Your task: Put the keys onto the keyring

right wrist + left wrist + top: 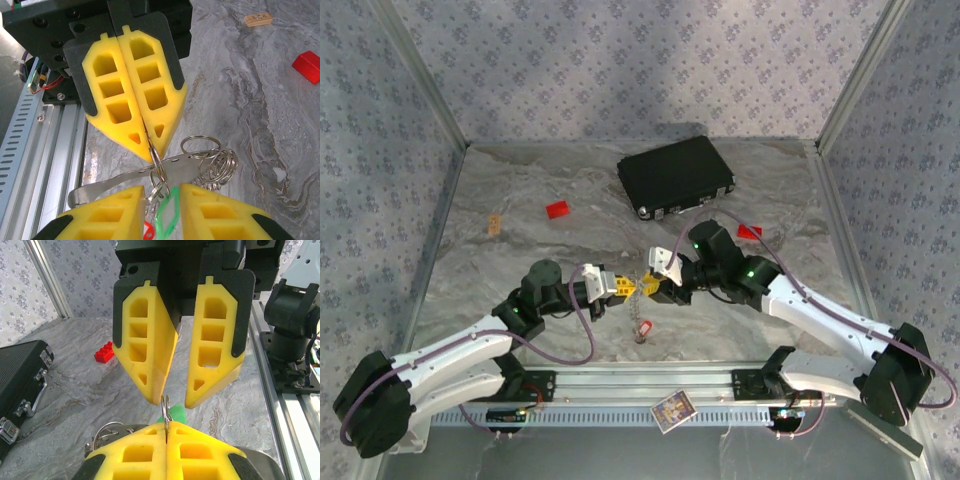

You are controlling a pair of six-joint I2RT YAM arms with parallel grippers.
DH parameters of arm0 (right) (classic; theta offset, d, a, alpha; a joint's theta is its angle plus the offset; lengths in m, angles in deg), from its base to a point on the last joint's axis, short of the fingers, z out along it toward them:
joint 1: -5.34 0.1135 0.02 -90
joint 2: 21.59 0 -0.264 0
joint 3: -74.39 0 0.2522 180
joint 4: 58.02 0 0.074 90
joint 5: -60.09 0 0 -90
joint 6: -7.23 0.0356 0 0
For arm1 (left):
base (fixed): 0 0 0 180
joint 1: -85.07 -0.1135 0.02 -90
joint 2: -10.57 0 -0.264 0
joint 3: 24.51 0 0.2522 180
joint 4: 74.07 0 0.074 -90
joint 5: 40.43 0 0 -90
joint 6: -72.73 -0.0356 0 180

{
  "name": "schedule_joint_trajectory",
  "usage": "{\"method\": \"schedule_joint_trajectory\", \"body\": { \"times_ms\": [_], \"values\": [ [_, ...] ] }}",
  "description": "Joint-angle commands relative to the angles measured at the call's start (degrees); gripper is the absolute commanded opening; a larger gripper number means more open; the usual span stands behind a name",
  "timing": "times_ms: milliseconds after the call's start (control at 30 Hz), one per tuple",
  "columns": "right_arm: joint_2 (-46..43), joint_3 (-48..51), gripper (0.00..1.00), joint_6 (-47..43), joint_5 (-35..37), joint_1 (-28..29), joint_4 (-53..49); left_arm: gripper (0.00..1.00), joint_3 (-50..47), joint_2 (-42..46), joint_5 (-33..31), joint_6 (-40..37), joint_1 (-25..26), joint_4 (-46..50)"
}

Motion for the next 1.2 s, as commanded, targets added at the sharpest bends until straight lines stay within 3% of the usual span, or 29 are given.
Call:
{"method": "schedule_joint_trajectory", "body": {
  "times_ms": [0, 300, 533, 667, 700, 933, 1167],
  "values": [
    [-0.3, 0.2, 0.24, 0.5, -1.5, 0.4, 1.9, 0.00, 1.0, 0.0, 1.8, 0.0, 0.5, -4.0],
    [1.6, -0.4, 0.19, 1.0, -2.3, 0.8, 3.9, 0.00, 1.1, -0.2, 2.6, -0.1, 0.5, -4.0],
    [2.4, -1.6, 0.00, 0.8, -2.8, 1.0, 2.9, 0.00, 1.7, -0.2, 1.4, -0.2, 0.5, -2.8],
    [2.4, -3.6, 0.00, -2.1, 0.3, 1.3, -1.6, 0.28, 3.5, 0.5, -3.3, -0.9, 0.5, 2.5],
    [2.5, -4.4, 0.00, -3.0, 1.2, 1.3, -3.6, 0.31, 3.9, 0.6, -3.7, -1.3, 0.5, 3.9],
    [4.8, -10.3, 0.00, -8.3, 6.7, 2.6, -13.3, 0.31, 7.6, -0.3, -5.2, -4.5, 0.8, 13.7],
    [6.3, -12.5, 0.00, -9.2, 8.1, 4.6, -13.5, 0.28, 8.4, -1.9, -3.6, -4.9, 0.9, 13.3]
  ]
}}
